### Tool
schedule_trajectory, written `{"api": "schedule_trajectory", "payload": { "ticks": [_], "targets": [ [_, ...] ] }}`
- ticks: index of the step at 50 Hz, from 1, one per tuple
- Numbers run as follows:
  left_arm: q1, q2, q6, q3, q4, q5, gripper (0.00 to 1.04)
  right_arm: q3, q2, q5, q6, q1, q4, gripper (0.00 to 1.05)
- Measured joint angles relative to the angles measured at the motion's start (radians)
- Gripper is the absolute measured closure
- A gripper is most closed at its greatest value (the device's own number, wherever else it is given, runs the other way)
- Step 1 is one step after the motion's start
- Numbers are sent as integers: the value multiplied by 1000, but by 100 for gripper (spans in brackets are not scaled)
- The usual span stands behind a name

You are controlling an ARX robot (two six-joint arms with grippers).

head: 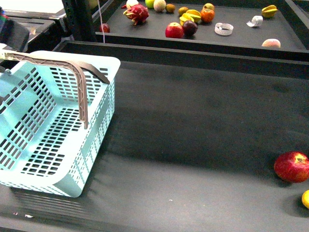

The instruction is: Pick mango with right arm and hold basket with left

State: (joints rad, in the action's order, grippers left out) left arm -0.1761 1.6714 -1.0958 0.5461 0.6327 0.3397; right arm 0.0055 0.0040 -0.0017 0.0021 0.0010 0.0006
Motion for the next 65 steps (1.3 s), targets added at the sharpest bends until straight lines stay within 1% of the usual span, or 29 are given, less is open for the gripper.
{"api": "schedule_trajectory", "payload": {
  "ticks": [10, 21, 28, 38, 40, 46, 50, 51, 54, 58, 62, 65],
  "targets": [
    [-6, 145, -60, 148, -11, -24, 8, 0, 0, 0, 0, 0, 0, 8],
    [10, 312, -117, 323, -42, -42, 8, 0, 0, 0, 0, 0, 0, 8],
    [19, 370, -126, 393, -61, -53, 8, 0, 0, 0, 0, 0, 0, 8],
    [47, 400, -131, 434, -64, -67, 8, 0, 0, 0, 0, 0, 0, 8],
    [53, 403, -132, 437, -62, -68, 13, 0, 0, 0, 0, 0, 0, 8],
    [71, 418, -130, 443, -59, -68, 34, 0, 0, 0, 0, 0, 0, 8],
    [76, 438, -129, 445, -54, -68, 52, 0, 0, 0, 0, 0, 0, 8],
    [76, 439, -129, 446, -54, -69, 54, 0, 0, 0, 0, 0, 0, 8],
    [76, 446, -130, 448, -53, -72, 65, 0, 0, 0, 0, 0, 0, 8],
    [76, 447, -128, 457, -50, -75, 76, 0, 0, 0, 0, 0, 0, 8],
    [76, 447, -127, 464, -49, -76, 90, 0, 0, 0, 0, 0, 0, 8],
    [77, 445, -146, 460, -47, -76, 96, 0, 0, 0, 0, 0, 0, 8]
  ]
}}
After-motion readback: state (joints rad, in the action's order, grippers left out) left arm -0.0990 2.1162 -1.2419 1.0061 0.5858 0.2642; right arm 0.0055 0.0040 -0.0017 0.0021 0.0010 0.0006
